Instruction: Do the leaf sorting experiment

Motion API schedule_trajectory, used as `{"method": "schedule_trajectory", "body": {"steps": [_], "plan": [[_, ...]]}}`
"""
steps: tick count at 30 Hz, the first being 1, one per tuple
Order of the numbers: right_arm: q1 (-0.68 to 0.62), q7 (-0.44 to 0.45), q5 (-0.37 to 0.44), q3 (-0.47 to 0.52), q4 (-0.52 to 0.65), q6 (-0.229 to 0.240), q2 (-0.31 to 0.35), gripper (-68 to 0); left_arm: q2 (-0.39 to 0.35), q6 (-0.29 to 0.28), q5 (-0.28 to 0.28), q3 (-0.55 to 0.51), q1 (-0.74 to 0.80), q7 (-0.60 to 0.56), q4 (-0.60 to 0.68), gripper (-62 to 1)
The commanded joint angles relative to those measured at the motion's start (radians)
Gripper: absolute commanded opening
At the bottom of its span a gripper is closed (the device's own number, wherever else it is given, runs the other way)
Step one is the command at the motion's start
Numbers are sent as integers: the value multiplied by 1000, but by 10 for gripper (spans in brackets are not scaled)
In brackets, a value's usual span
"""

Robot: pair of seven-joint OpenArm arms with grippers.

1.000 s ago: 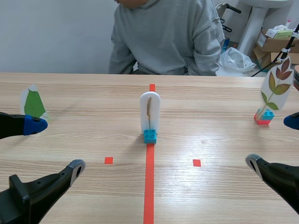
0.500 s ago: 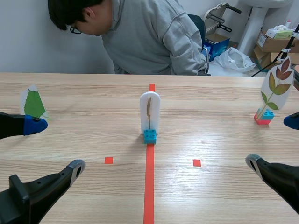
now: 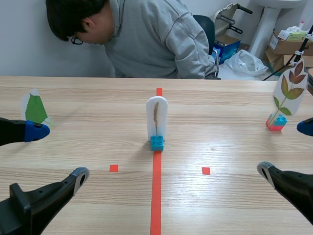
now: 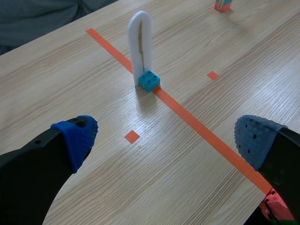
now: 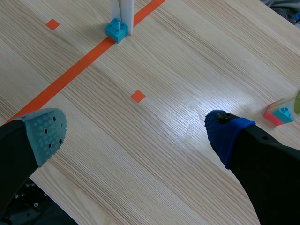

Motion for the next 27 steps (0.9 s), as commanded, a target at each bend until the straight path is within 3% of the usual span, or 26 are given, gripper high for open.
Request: {"method": "schedule_trajectory", "body": {"steps": [1,10,13,19,22,27], "plan": [[12,11,11,5,3,8,6,-67,3,2,-8,-3,-3,-13,6,14],[12,11,10,5,3,8,6,-67,36,2,-6,-1,-5,27,6,14],[12,11,10,5,3,8,6,-67,36,1,38,14,-41,37,-16,14],[11,10,7,5,3,8,6,-67,-1,-2,61,115,-245,36,-183,14],[11,10,7,5,3,8,6,-67,-36,-2,61,202,-381,32,-290,14],[11,10,3,5,3,8,6,-67,-58,-2,113,374,-626,22,-476,14]]}}
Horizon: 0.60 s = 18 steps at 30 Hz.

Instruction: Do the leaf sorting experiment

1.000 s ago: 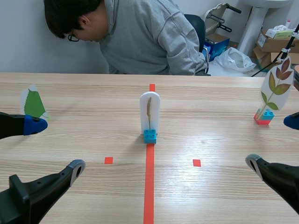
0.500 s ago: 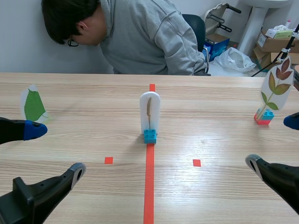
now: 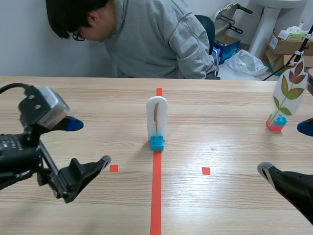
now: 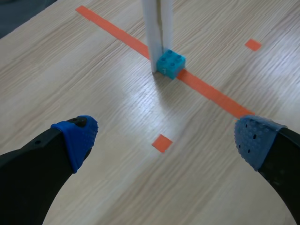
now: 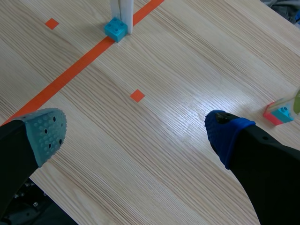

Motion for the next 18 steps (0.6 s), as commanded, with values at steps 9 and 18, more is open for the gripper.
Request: {"method": "schedule_trajectory", "body": {"steps": [9,18], "plan": [[11,11,6,5,3,8,6,-67,97,2,94,249,-383,-47,-327,14],[11,11,3,5,3,8,6,-67,249,2,169,343,-582,-82,-618,14]]}}
